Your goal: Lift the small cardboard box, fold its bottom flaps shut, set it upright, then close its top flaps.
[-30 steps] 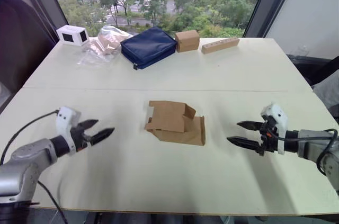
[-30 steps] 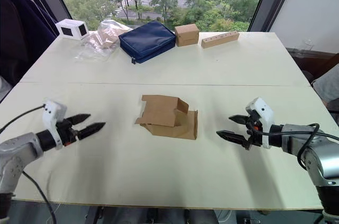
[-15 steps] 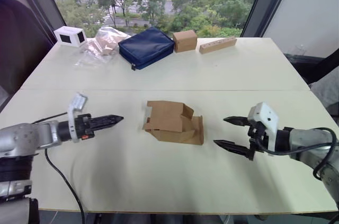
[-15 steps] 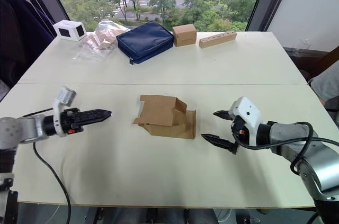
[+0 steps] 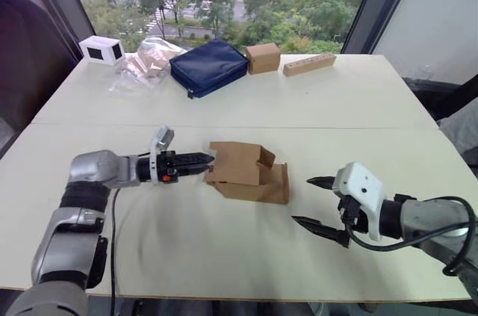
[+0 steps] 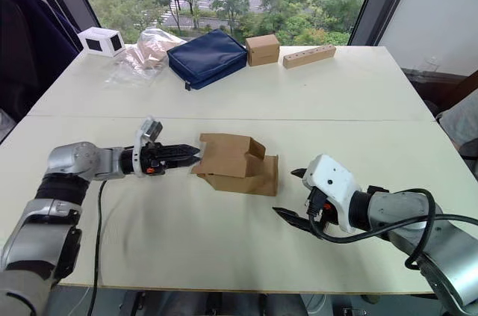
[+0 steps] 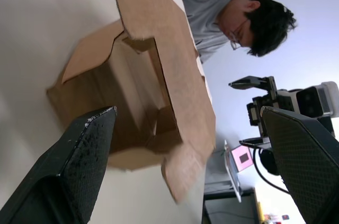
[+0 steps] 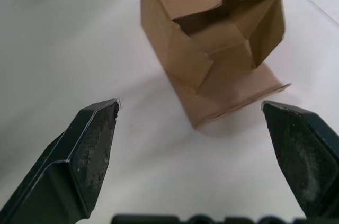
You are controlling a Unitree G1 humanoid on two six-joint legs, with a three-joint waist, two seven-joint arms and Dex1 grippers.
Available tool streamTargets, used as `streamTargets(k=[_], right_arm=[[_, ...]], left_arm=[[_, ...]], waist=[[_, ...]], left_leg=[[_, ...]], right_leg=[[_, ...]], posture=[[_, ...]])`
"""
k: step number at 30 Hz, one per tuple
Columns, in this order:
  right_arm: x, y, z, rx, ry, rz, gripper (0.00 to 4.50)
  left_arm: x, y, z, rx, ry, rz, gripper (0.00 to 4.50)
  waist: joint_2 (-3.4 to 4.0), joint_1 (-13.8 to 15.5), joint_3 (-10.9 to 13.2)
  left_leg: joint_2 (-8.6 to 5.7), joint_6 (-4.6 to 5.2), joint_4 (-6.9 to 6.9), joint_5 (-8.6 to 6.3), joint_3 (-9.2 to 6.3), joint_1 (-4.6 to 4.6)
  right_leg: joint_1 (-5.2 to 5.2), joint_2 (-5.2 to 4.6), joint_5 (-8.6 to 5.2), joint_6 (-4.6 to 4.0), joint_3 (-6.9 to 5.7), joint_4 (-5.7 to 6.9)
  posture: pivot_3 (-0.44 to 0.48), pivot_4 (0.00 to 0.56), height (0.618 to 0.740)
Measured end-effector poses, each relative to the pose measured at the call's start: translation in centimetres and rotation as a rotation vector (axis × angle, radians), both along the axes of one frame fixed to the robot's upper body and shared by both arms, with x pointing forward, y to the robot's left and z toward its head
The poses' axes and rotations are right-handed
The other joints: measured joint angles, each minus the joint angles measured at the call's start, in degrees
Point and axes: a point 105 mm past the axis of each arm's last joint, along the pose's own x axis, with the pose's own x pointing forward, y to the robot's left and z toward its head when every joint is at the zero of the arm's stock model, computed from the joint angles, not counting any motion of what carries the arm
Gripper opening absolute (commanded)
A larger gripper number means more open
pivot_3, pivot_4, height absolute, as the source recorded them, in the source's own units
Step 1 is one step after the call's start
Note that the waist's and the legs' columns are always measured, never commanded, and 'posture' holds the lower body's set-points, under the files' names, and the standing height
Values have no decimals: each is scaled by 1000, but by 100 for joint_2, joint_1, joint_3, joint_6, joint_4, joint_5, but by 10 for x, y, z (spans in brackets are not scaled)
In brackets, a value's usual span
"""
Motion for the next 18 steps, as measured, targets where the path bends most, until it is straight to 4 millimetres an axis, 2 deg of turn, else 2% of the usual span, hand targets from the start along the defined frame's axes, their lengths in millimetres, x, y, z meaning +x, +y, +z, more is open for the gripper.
streamTargets(k=[9,18], right_arm=[[-4,1,6,7,-6,-26,4500],[-8,-1,9,12,-13,-51,4500]], left_arm=[[11,-29,5,1,-40,-99,4485],[12,-40,-1,7,-40,-152,4485]], waist=[[-2,-15,1],[-3,-12,1]], left_leg=[[0,2,0,-1,0,0],[-1,4,0,-2,0,-2]], right_leg=[[-2,3,0,0,-1,1],[-2,3,0,1,0,1]], posture=[[0,150,740],[0,150,740]])
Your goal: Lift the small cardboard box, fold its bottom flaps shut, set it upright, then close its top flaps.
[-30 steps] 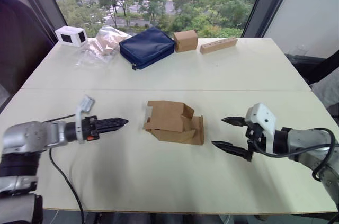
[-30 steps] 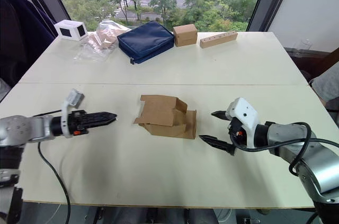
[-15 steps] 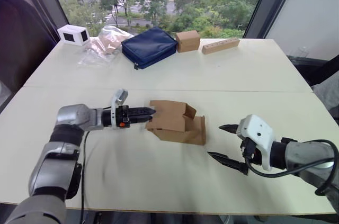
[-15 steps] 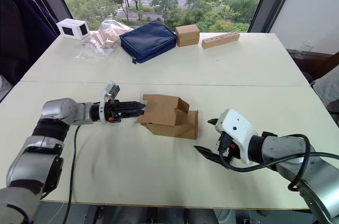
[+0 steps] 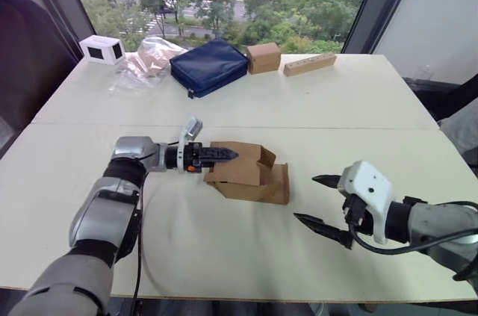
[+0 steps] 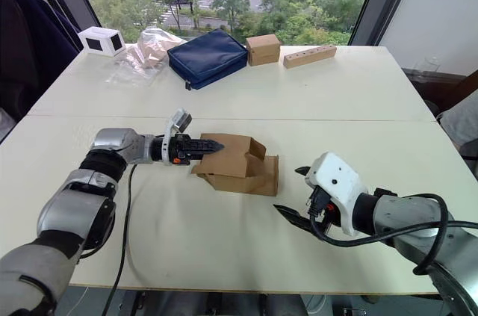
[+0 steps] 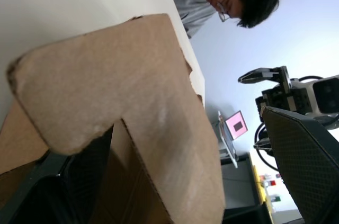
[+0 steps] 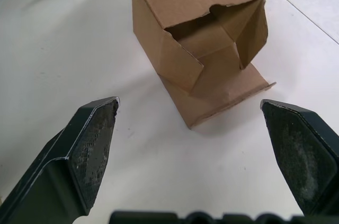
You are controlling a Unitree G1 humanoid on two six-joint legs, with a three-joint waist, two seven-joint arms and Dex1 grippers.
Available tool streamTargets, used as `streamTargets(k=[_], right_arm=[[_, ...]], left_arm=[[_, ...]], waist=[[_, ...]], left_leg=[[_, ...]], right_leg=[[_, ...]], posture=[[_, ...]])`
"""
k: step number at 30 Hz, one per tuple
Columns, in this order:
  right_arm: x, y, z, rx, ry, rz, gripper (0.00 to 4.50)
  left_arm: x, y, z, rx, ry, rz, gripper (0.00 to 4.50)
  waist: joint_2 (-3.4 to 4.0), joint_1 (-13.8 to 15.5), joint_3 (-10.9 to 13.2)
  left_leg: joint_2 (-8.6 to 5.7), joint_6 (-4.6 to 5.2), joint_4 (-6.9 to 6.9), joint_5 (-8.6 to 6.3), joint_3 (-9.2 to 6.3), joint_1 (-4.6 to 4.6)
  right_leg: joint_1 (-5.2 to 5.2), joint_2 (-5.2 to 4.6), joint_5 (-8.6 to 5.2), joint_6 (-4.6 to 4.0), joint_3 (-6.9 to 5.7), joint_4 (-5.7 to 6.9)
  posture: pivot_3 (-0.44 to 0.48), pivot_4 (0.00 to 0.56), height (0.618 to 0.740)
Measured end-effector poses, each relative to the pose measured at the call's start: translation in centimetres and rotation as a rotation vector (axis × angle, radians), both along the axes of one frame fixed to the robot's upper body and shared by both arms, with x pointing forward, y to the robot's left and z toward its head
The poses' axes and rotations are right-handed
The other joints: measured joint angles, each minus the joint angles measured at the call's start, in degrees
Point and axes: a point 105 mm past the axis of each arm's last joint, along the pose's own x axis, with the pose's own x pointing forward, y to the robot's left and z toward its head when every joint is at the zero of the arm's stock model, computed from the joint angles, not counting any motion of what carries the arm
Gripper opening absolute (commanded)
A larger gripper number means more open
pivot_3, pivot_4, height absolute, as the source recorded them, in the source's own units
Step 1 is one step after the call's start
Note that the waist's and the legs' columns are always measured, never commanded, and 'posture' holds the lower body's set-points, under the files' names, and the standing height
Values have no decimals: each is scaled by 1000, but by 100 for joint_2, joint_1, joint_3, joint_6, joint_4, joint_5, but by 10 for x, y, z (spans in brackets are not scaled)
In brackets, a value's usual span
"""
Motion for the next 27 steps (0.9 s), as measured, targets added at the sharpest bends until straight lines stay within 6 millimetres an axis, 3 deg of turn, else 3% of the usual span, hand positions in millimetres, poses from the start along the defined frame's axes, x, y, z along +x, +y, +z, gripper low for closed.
streamTargets(k=[2,5,14,15,23,27], right_arm=[[-1,-2,0,-1,-2,-11,4500],[-2,-3,-1,0,6,-16,4500],[-1,-3,-1,0,2,-22,4500],[-1,-3,-1,0,1,-22,4500],[3,-3,2,12,-8,-24,4500],[18,6,25,277,-70,-45,4500]], left_arm=[[-2,-1,-1,4,3,-19,4485],[-3,-4,-3,5,12,-33,3826],[1,-5,2,-13,-5,-19,250],[1,-5,3,-14,-7,-19,73],[3,-3,8,-40,-20,-4,73],[9,-3,28,-56,-178,-13,73]], waist=[[0,-1,0],[0,0,0],[0,0,0],[0,0,0],[0,-1,0],[-12,-8,1]], left_leg=[[0,0,0,0,0,0],[0,0,0,0,0,0],[0,0,1,0,0,0],[0,0,1,0,0,0],[1,0,1,0,0,0],[5,-2,4,1,0,0]], right_leg=[[0,0,0,0,0,0],[0,0,0,0,0,0],[0,0,0,0,0,0],[0,0,0,1,0,0],[-1,0,0,1,0,1],[-2,0,0,0,0,7]], posture=[[0,150,740],[0,150,740],[0,150,740],[0,150,740],[0,150,740],[0,150,740]])
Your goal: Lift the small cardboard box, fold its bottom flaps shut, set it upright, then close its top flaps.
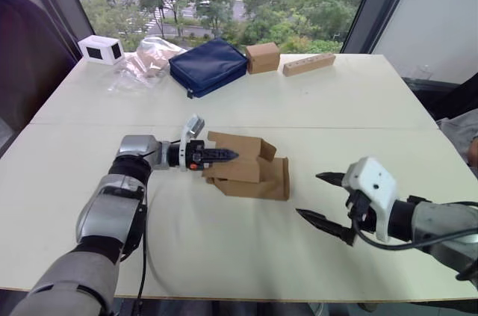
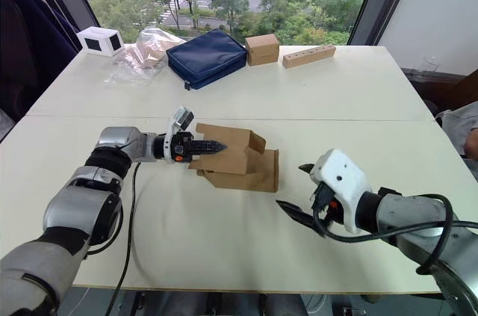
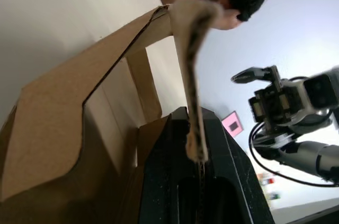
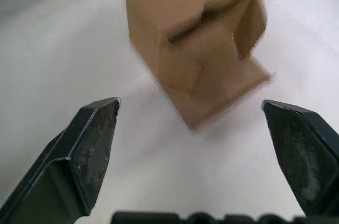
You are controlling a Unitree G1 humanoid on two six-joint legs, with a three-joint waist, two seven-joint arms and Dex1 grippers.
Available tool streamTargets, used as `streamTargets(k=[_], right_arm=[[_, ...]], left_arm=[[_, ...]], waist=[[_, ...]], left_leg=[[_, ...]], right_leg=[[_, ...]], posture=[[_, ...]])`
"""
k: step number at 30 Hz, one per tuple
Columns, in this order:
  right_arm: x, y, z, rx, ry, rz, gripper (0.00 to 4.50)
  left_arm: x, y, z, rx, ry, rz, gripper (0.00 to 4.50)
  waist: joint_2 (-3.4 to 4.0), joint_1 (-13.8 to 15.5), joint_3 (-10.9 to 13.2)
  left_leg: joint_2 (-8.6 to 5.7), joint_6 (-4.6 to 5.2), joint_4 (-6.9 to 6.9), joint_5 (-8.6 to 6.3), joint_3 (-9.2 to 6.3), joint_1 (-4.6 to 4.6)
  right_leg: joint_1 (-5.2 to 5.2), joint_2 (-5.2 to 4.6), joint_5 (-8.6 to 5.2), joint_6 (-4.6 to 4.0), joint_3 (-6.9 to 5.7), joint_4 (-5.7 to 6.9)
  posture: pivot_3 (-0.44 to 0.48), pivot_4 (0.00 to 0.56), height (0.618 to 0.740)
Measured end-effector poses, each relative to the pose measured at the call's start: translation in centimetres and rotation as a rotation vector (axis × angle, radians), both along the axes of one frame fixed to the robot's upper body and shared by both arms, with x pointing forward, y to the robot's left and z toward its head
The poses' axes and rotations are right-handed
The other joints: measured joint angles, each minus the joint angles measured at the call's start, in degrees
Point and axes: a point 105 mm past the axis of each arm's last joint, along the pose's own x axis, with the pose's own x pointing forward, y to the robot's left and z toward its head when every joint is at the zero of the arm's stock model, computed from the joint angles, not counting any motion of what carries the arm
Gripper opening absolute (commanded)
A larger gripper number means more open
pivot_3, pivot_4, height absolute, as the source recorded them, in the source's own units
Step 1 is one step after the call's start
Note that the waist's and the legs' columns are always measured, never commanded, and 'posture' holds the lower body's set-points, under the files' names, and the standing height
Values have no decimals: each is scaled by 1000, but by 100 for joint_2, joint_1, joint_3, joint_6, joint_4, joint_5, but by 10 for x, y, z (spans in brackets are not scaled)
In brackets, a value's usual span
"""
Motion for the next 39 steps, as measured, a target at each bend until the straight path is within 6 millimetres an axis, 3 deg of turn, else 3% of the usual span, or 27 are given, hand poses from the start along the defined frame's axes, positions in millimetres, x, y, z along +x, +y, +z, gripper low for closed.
streamTargets(k=[1,4,6,8,11,14,17,20,28,36,39], right_arm=[[3,-1,6,37,-19,-14,4500],[24,-10,35,230,-111,-98,3753],[39,-22,54,335,-173,-180,2887],[42,-25,57,356,-174,-200,2214],[44,-27,56,368,-164,-220,970],[75,-25,87,575,-262,-257,47],[91,-17,108,657,-327,-266,47],[99,-14,101,644,-311,-283,47],[98,13,103,596,-310,-157,47],[97,19,101,602,-299,-131,47],[93,15,90,579,-272,-123,47]], left_arm=[[1,-1,8,-5,-49,-7,73],[4,0,39,4,-247,-12,0],[2,-9,81,-22,-428,-36,0],[0,-10,103,-47,-514,-36,0],[-1,-9,99,-48,-513,-29,0],[0,-9,107,-22,-599,10,0],[-8,-14,142,-56,-750,12,0],[-11,-5,155,-71,-796,51,0],[-21,-12,156,-103,-807,42,0],[-22,-10,146,-103,-785,53,0],[-21,-9,144,-98,-779,58,0]], waist=[[1,5,-1],[-6,3,3],[-3,25,1],[11,19,-7],[16,3,-9],[1,-137,1],[3,-126,0],[7,-123,-2],[7,-128,-2],[7,-133,-2],[7,-116,-2]], left_leg=[[-1,0,0,0,0,0],[0,-3,2,2,0,-8],[-2,-6,2,3,-1,-15],[-2,-5,-1,3,0,-13],[-2,-3,-2,2,1,-14],[-1,-9,7,23,13,-29],[-3,-8,-3,27,14,-21],[-3,-13,-6,30,14,-34],[-4,-10,5,29,14,-45],[-4,-11,5,29,14,-45],[-5,-10,5,29,14,-47]], right_leg=[[0,-2,0,0,0,1],[-7,-2,1,0,0,0],[-12,-5,1,1,0,2],[-11,-4,1,1,0,0],[-13,-3,1,1,1,2],[-45,-2,4,-3,11,31],[-53,-2,2,-4,15,65],[-66,-3,2,-3,15,79],[-74,-5,3,-2,15,79],[-78,-5,3,-2,15,79],[-77,-6,3,-2,15,78]], posture=[[0,150,740],[0,150,740],[0,150,740],[0,150,740],[0,150,740],[0,150,740],[0,150,740],[0,150,740],[0,150,740],[0,150,740],[0,150,740]])
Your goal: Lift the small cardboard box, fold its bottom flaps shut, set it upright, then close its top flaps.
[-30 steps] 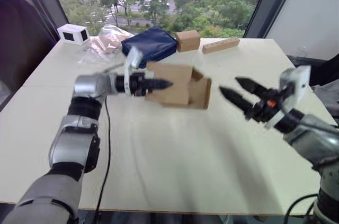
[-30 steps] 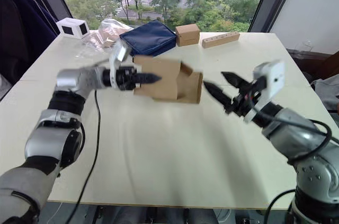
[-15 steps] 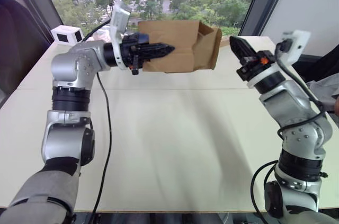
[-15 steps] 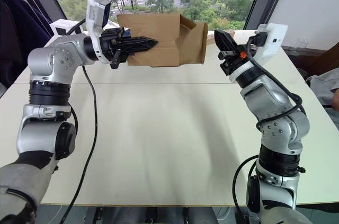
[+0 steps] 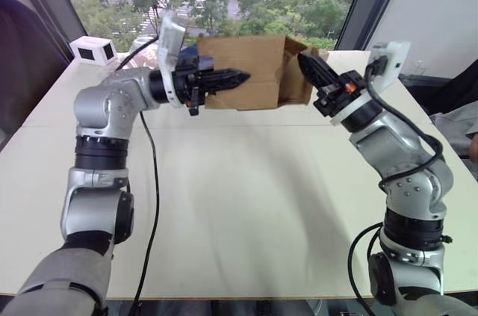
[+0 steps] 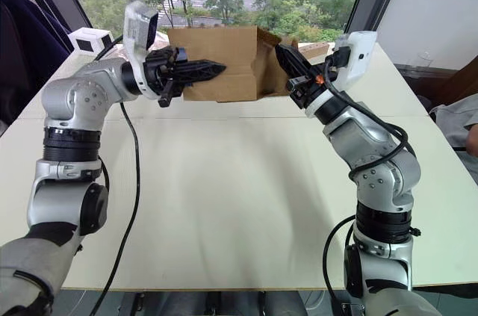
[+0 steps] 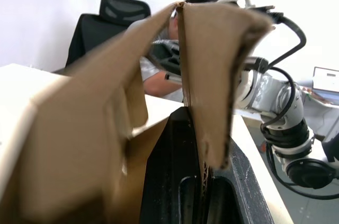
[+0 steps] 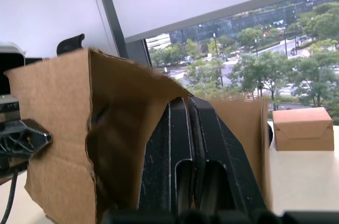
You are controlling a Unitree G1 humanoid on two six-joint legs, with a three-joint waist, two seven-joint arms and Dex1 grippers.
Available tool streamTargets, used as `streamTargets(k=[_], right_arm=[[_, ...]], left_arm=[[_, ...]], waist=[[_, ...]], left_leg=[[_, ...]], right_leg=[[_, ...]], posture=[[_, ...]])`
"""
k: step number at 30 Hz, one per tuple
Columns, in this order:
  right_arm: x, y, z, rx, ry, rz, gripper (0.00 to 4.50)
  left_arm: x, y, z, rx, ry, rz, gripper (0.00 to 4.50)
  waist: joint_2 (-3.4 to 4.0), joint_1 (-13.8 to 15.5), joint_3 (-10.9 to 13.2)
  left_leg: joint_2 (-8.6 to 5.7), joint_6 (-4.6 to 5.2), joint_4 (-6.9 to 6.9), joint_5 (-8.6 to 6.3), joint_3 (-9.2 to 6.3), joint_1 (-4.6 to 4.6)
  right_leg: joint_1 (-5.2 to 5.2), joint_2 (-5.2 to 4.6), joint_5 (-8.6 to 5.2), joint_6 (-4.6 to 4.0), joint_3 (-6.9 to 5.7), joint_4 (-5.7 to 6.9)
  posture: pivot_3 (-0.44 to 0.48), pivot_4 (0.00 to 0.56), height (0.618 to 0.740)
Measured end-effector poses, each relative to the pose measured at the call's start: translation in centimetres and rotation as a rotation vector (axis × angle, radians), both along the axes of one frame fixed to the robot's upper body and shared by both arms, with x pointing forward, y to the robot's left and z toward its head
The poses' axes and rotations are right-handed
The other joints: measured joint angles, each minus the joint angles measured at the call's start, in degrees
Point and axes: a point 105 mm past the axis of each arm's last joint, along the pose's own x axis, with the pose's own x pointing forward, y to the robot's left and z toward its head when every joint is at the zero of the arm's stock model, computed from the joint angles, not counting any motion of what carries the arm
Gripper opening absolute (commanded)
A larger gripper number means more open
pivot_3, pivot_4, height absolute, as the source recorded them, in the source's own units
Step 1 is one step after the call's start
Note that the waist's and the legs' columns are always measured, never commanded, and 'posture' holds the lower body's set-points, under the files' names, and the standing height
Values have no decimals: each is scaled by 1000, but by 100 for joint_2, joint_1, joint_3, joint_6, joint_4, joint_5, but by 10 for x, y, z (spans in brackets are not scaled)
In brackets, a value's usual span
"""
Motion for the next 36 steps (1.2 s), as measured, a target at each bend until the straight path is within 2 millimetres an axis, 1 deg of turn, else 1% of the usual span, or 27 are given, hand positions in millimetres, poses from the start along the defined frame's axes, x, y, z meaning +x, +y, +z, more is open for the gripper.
streamTargets(k=[2,4,7,10,13,15,17,23,27,30,36], right_arm=[[-8,-3,-10,-40,27,30,47],[-13,-5,-12,-58,31,47,47],[-16,-12,-7,-68,14,30,47],[-8,-22,2,-47,-6,-27,47],[-4,-23,12,-34,-38,-45,47],[-3,-21,18,-24,-56,-39,47],[-3,-15,19,-27,-63,-21,47],[-9,6,5,-75,-22,90,47],[-9,9,-3,-81,8,104,47],[-9,10,-4,-74,13,113,47],[-14,18,-4,-69,15,152,47]], left_arm=[[1,1,0,2,0,8,0],[1,2,0,1,0,11,0],[1,1,-1,5,4,6,0],[0,-1,-4,20,8,-11,0],[-1,-2,-5,25,10,-19,0],[-1,-2,-5,25,10,-21,0],[-1,-4,-6,30,13,-25,0],[-3,-5,-5,25,21,-30,0],[-5,-4,-9,32,25,-27,0],[-5,-3,-12,35,44,-29,0],[-12,-6,-10,23,60,-71,0]], waist=[[0,10,0],[0,-3,0],[0,-18,0],[0,-25,0],[0,-20,0],[0,-16,0],[0,-15,0],[0,-8,0],[0,-11,0],[0,-14,0],[0,-13,0]], left_leg=[[-1,1,0,-1,0,-4],[-2,1,1,-1,0,-3],[-2,2,1,-1,0,2],[0,1,0,0,1,3],[0,1,0,0,1,2],[0,1,0,0,1,2],[0,1,0,0,1,1],[-1,1,0,-1,1,-1],[-1,1,0,0,1,1],[0,1,0,0,1,0],[0,1,0,0,1,0]], right_leg=[[0,-1,0,0,0,0],[1,-2,0,0,0,-1],[0,0,0,0,0,-4],[-2,2,0,-1,1,-2],[-3,2,0,-1,1,-1],[-3,2,0,-1,1,-2],[-3,1,0,-1,1,-2],[-2,0,0,-1,1,-2],[-3,0,0,-1,1,-2],[-4,0,0,-1,1,-2],[-3,0,0,-1,1,-2]], posture=[[0,150,740],[0,150,740],[0,150,740],[0,150,740],[0,150,740],[0,150,740],[0,150,740],[0,150,740],[0,150,740],[0,150,740],[0,150,740]])
